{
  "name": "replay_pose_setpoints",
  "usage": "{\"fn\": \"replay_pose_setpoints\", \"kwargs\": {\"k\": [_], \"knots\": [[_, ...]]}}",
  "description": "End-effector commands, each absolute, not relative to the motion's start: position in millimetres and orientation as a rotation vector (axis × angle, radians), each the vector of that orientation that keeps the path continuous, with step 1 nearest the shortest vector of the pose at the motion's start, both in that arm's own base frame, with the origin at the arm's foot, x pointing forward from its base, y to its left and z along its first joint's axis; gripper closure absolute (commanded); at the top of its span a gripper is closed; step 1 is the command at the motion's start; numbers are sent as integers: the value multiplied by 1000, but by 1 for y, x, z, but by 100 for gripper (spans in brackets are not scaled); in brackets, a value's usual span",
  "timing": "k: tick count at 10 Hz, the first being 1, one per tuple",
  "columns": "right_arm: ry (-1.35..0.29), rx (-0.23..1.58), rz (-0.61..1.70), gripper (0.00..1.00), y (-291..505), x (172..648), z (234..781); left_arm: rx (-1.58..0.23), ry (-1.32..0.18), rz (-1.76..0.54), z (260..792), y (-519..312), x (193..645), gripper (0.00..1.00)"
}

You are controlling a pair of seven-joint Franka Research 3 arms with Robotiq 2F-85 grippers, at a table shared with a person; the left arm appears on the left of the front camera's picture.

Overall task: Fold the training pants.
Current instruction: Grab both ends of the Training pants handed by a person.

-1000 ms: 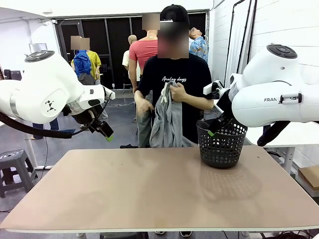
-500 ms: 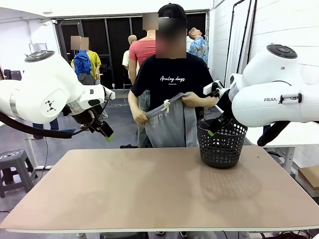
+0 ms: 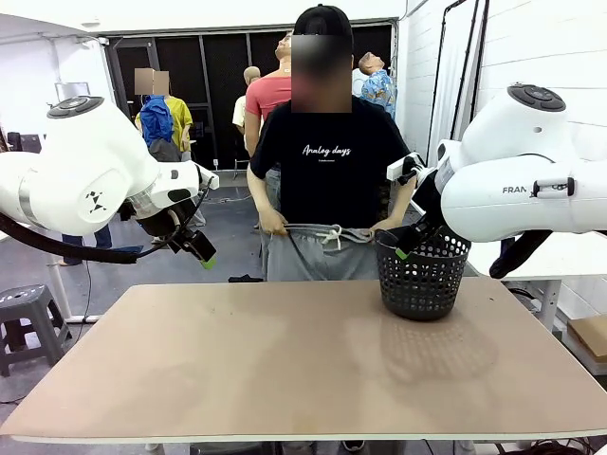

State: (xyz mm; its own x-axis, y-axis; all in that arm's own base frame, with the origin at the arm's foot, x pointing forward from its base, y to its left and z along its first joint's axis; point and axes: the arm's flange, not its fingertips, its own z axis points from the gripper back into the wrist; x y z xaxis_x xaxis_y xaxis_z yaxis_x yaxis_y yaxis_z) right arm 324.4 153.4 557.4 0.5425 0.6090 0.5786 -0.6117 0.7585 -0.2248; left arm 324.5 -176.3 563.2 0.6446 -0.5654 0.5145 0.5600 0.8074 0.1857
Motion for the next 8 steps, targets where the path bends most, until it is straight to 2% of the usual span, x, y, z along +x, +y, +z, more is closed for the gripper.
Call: {"fn": "replay_pose_setpoints", "kwargs": {"k": [1, 8], "knots": [[-686, 4, 725, 0, 153, 324, 556, 8, -591, -645, 564, -177, 324, 0], [-686, 4, 725, 0, 153, 324, 556, 8, -591, -645, 564, -177, 324, 0]]}}
